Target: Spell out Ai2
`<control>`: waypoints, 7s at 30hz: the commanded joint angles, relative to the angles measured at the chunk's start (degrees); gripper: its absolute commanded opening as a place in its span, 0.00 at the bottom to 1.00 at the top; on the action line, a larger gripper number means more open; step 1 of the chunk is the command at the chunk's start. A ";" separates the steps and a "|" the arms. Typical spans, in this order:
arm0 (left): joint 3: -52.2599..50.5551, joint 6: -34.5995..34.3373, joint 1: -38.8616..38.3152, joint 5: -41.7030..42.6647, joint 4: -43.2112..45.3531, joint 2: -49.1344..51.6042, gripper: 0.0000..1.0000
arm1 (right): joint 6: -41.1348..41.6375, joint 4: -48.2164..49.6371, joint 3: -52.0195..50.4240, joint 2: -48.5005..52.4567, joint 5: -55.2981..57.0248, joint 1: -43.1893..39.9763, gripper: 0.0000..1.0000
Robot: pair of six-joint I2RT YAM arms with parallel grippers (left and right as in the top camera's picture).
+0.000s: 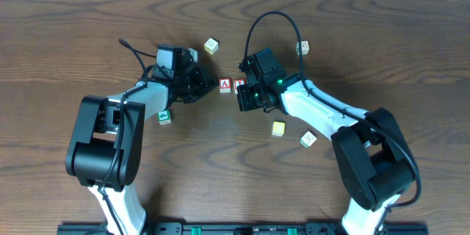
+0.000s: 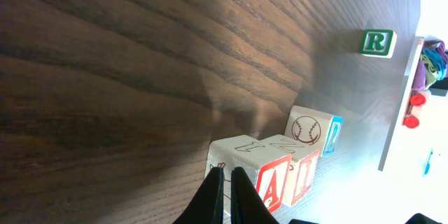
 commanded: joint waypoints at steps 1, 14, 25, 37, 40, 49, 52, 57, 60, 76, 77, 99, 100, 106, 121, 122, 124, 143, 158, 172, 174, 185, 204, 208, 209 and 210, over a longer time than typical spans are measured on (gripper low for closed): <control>-0.20 1.31 0.09 0.20 -0.15 0.63 0.07 | 1.51 0.31 0.63 0.50 0.94 0.48 0.01; -0.20 1.31 0.09 0.17 -0.15 0.63 0.07 | 1.49 0.94 0.63 2.29 0.94 0.48 0.02; -0.20 1.31 0.09 0.13 -0.13 0.63 0.07 | 1.46 3.91 0.63 3.39 1.60 0.48 0.01; -0.20 1.31 0.09 0.09 -0.15 0.63 0.07 | 1.62 6.73 0.63 3.98 2.89 0.50 0.02; -0.20 1.31 0.09 0.09 -0.15 0.63 0.07 | 1.95 6.78 0.63 4.52 2.86 0.50 0.01; -0.20 1.29 0.09 -0.04 -0.15 0.63 0.07 | 1.95 8.13 0.63 4.59 2.91 1.46 0.02; -0.20 1.29 0.09 -0.04 -0.15 0.63 0.07 | 1.95 8.87 0.63 4.68 2.91 1.57 0.02; -0.20 1.29 0.09 -0.04 -0.15 0.63 0.07 | 1.95 9.68 0.63 5.20 2.91 1.55 0.02; -0.20 1.31 0.09 -0.04 -0.15 0.63 0.07 | 1.92 9.92 0.63 5.22 3.93 1.60 0.02; -0.20 1.31 0.09 -0.17 -0.13 0.63 0.07 | 1.92 11.21 0.63 5.22 5.53 1.57 0.01; -0.20 1.31 0.09 -0.26 -0.13 0.63 0.07 | 1.92 11.28 0.63 5.22 5.53 1.57 0.01; -0.20 1.31 3.54 -1.77 0.09 0.63 0.06 | 2.58 9.27 0.63 5.20 0.90 3.93 0.02; -0.20 1.31 3.89 -1.75 0.09 0.63 0.06 | 2.60 9.27 0.63 5.20 0.90 4.11 0.02; -0.20 1.36 4.26 -1.70 0.07 0.63 0.06 | 3.48 9.66 0.63 5.20 0.87 4.35 0.02; -0.20 1.77 4.28 -1.70 0.04 0.63 0.07 | 4.48 12.04 0.63 5.25 1.62 4.98 0.02; -0.20 1.77 4.28 -1.70 0.02 0.63 0.07 | 4.50 12.09 0.63 5.25 1.79 4.98 0.02; -0.20 1.77 4.28 -1.68 0.04 0.63 0.07 | 4.48 12.39 0.63 5.25 1.86 4.98 0.02; -0.20 2.19 4.28 -1.09 -0.17 0.63 0.07 | 5.57 16.06 0.63 7.13 3.41 4.98 0.01; -0.20 2.38 4.26 -1.09 -0.17 0.63 0.07 | 5.55 18.75 0.63 7.13 5.31 4.98 0.02; -0.20 2.38 4.26 -1.11 -0.07 0.63 0.07 | 5.57 20.24 0.70 7.13 5.01 4.98 0.02; -0.20 2.36 4.26 -1.11 0.13 0.63 0.06 | 5.57 19.45 1.38 6.93 1.86 4.98 0.02; -0.20 1.22 3.37 -1.62 2.47 0.63 0.06 | 4.90 4.94 7.34 -3.08 -2.23 1.75 0.01; 0.26 -4.76 2.49 -2.23 10.01 5.75 0.06 | 2.75 -2.03 2.49 -2.45 -10.93 -14.21 0.01; 2.14 -5.38 2.49 -0.87 10.21 7.52 0.06 | 2.97 -0.37 2.49 0.42 -13.05 -14.91 0.01; 2.67 -5.42 2.49 -0.15 10.23 7.96 0.06 | 2.99 -0.04 2.49 0.83 -13.25 -15.10 0.01; 3.04 -5.42 2.45 0.22 10.21 8.26 0.06 | 3.19 0.31 2.49 1.33 -13.22 -15.30 0.01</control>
